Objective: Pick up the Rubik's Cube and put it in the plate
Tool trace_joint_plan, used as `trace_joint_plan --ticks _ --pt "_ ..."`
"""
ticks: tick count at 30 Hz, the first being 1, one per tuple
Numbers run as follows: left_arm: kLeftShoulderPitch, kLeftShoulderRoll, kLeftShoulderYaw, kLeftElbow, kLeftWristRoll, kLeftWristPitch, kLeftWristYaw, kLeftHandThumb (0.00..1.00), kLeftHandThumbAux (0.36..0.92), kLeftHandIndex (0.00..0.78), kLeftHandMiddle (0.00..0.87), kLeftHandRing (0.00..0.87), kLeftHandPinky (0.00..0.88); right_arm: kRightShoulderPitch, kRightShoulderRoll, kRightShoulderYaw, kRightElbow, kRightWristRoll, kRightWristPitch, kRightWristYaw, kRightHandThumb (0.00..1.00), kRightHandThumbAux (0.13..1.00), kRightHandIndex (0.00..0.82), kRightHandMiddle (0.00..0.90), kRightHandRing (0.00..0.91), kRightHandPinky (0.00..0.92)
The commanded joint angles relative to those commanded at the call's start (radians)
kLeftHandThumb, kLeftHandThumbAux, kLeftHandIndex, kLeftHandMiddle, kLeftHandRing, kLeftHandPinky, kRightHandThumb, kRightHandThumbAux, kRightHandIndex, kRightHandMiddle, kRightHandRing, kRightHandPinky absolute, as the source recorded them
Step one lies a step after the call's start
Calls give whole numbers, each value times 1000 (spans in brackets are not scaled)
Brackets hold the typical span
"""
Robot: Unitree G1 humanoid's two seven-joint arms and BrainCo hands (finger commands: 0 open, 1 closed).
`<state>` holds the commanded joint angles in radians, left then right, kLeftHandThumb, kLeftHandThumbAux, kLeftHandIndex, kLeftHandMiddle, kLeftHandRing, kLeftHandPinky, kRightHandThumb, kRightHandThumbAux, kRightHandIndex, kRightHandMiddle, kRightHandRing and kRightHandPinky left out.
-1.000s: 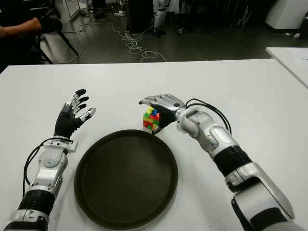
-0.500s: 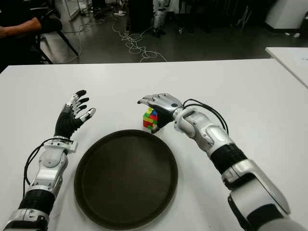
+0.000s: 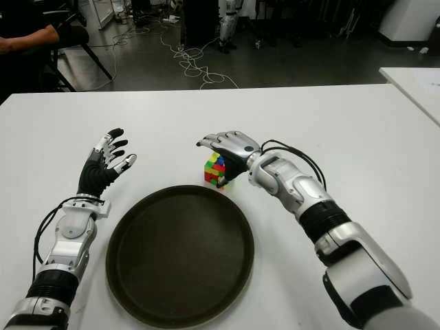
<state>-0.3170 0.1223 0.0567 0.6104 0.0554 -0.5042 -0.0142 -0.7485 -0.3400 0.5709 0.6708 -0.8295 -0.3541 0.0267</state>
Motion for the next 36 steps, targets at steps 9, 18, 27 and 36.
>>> trace_joint_plan --ticks 9,18,27,36 --pt "5 0 2 -8 -9 3 -8 157 670 92 112 115 137 -14 4 9 16 -4 5 -21 0 806 126 159 181 192" --pt "8 -3 0 -23 -12 10 -10 159 683 85 101 109 143 -26 -4 11 -2 -24 55 -26 0 828 166 199 219 242" --pt "13 -2 -4 -39 -5 24 -5 128 690 80 97 100 124 -14 -5 3 -56 -43 129 -18 0 800 159 194 217 243" --pt "14 -3 -5 -43 -1 19 -2 123 705 81 100 98 117 -5 -7 -5 -94 -33 192 4 0 779 127 157 174 178"
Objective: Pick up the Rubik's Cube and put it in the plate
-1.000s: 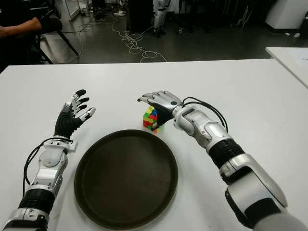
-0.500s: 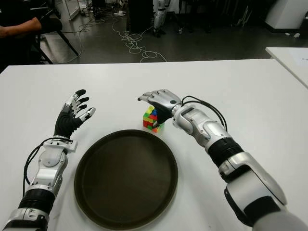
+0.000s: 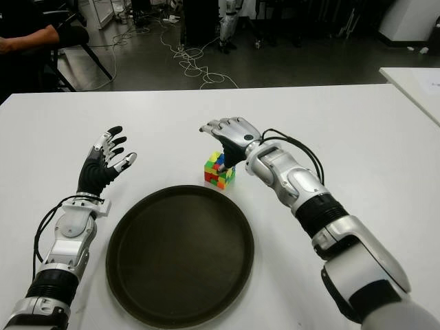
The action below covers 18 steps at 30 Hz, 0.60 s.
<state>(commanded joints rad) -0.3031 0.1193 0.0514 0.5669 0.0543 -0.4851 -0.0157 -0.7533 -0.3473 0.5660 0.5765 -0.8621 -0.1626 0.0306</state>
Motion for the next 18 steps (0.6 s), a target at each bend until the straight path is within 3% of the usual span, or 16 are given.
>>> trace_joint_plan --ticks 18 --pt "-1 -1 1 9 -2 -25 -2 146 744 85 104 105 117 2 5 0 14 9 13 -24 0 782 128 156 183 189"
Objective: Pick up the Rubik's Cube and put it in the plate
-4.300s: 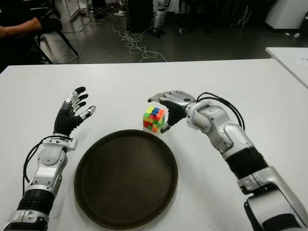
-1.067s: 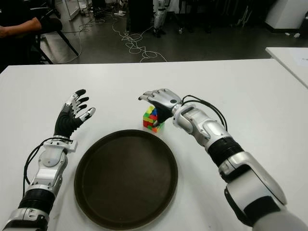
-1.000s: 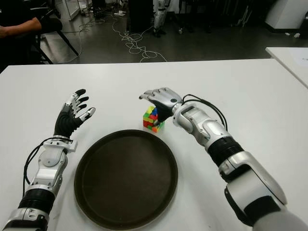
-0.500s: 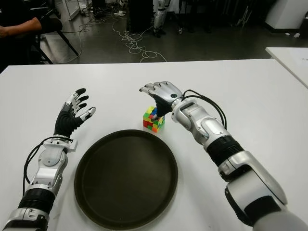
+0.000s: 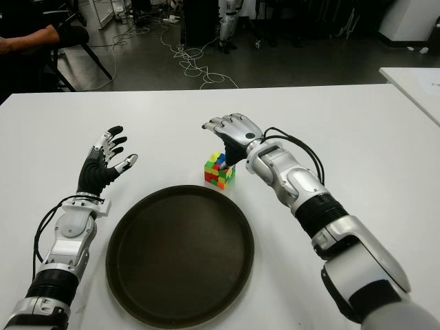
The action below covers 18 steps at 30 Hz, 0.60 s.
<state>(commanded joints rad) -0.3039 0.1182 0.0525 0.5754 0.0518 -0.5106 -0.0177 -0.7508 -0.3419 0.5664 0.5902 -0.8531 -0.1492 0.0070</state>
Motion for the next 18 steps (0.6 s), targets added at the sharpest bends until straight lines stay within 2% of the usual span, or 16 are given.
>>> trace_joint_plan --ticks 10,18 --pt "-1 5 -4 12 26 -22 20 121 719 83 102 104 125 2 3 4 2 1 -11 -6 0 793 149 170 195 209" --pt "-1 2 -1 8 13 -16 9 116 729 72 82 89 118 9 8 14 -2 -2 -17 4 0 802 145 166 186 188"
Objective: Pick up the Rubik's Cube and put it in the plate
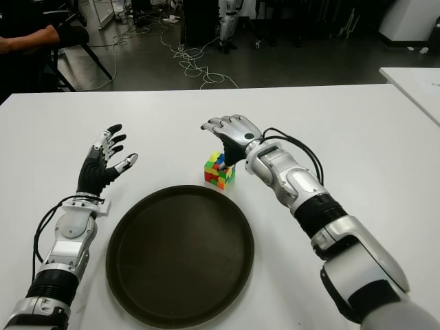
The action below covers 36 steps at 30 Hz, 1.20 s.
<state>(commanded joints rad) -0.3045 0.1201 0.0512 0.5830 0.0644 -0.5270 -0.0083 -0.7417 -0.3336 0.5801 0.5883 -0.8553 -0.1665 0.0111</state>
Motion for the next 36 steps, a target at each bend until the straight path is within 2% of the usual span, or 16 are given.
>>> trace_joint_plan --ticks 2,9,13,14,19,29,35,36 --pt "-2 0 0 2 -2 1 -2 119 731 72 81 88 116 4 3 2 -2 -1 1 0 0 806 147 168 186 187" --pt "-5 1 -1 9 9 -1 11 135 740 85 99 105 121 26 26 5 -8 -8 37 -4 0 840 181 215 248 278" --pt "-6 3 -4 10 18 -2 17 131 729 87 100 110 129 48 46 -7 -25 -2 71 -18 0 858 219 276 323 348" --pt "-5 3 -4 10 19 -3 18 126 730 86 98 108 129 56 52 -10 -30 0 80 -25 0 864 246 313 367 386" --pt "-7 4 -5 14 22 -9 22 118 736 83 91 101 130 87 76 -25 -56 3 124 -57 0 876 332 410 459 460" --pt "-11 2 -2 25 20 -16 24 140 728 88 101 112 143 121 92 -24 -104 -16 186 -85 0 879 380 467 497 487" --pt "-13 2 -3 32 23 -21 27 147 718 90 104 112 142 133 90 -16 -132 -29 212 -82 0 861 352 444 480 471" --pt "-13 2 -3 33 23 -21 27 142 714 90 104 113 142 134 90 -15 -137 -32 218 -78 0 852 328 413 446 440"
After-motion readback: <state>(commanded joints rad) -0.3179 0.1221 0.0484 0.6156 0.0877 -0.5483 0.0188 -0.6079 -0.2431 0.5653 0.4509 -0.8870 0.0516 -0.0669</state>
